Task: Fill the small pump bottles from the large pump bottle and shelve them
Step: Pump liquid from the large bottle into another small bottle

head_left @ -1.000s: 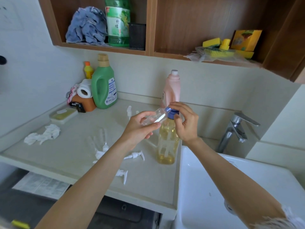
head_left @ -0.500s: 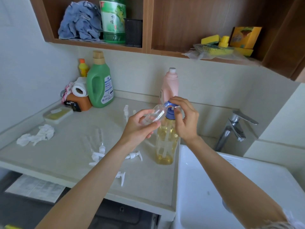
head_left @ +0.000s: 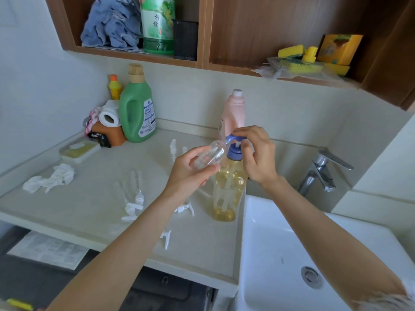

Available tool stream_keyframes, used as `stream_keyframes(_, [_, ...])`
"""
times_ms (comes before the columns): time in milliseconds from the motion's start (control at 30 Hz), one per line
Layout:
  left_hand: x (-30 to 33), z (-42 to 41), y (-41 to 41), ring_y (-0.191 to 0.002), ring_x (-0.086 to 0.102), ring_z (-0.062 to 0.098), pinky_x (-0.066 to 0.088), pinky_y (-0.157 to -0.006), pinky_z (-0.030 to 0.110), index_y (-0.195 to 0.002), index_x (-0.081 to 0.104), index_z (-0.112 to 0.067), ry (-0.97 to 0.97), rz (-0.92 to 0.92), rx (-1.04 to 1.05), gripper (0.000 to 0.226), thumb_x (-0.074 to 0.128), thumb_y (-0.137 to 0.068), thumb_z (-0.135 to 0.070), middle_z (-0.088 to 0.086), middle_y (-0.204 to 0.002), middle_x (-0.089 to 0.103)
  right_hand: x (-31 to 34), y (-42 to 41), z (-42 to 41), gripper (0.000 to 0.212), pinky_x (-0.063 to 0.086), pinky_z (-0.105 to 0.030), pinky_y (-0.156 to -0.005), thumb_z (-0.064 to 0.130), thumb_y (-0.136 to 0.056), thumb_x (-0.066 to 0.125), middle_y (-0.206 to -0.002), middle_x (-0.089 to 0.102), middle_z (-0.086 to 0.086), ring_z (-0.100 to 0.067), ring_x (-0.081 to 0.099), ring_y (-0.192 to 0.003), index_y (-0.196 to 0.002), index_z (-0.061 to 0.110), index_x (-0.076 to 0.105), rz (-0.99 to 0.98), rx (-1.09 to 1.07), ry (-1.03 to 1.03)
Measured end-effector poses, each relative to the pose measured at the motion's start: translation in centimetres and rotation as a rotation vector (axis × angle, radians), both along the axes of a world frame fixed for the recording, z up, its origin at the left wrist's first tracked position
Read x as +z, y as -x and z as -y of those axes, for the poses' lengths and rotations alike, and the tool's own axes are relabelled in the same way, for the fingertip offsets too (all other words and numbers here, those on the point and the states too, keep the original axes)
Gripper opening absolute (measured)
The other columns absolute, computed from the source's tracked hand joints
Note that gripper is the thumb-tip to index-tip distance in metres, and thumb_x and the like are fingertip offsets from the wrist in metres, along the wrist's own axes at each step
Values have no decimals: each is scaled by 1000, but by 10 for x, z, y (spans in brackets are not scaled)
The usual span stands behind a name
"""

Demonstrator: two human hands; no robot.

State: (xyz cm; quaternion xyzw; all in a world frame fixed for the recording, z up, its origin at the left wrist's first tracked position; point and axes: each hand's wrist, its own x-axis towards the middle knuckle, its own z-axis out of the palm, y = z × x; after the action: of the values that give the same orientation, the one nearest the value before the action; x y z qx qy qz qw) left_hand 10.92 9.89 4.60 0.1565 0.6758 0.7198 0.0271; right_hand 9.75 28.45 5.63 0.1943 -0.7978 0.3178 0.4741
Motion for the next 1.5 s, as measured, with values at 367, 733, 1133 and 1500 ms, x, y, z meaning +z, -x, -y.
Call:
stream_keyframes(367, [-2, -5, 1, -55, 53, 10, 44, -52, 22, -97, 61, -41, 20, -12, 25, 39, 77, -78, -11, -5, -82, 67, -28, 3, 19, 34, 44, -29, -89, 12, -84, 39, -105, 62, 0, -21, 57, -101, -98, -2, 67, -52, -2, 156])
stream_keyframes(733, [-1, 1, 0, -58, 53, 16, 46, -57, 25, -109, 63, -28, 20, -1, -13, 36, 76, -79, -13, 1, -83, 66, -4, 2, 10, 34, 40, -17, -82, 12, -83, 39, -89, 68, -6, -19, 56, -85, -89, 4, 72, 3, -62, 52])
stream_keyframes(1133, [-3, -7, 6, -56, 52, 14, 44, -52, 23, -98, 64, -30, 1, -4, 5, 32, 76, -78, -8, -1, -80, 67, -19, 2, 8, 36, 49, -37, -85, 9, -83, 37, -102, 66, 0, -24, 62, -96, -94, 0, 70, -34, 4, 182])
stream_keyframes(1500, [-1, -3, 0, -58, 52, 15, 45, -52, 21, -98, 65, -29, -2, 17, 24, 30, 76, -79, -9, -7, -83, 67, -7, 2, 6, 34, 45, -32, -80, 12, -79, 40, -90, 67, -5, -23, 57, -83, -89, 5, 71, 7, -9, 65])
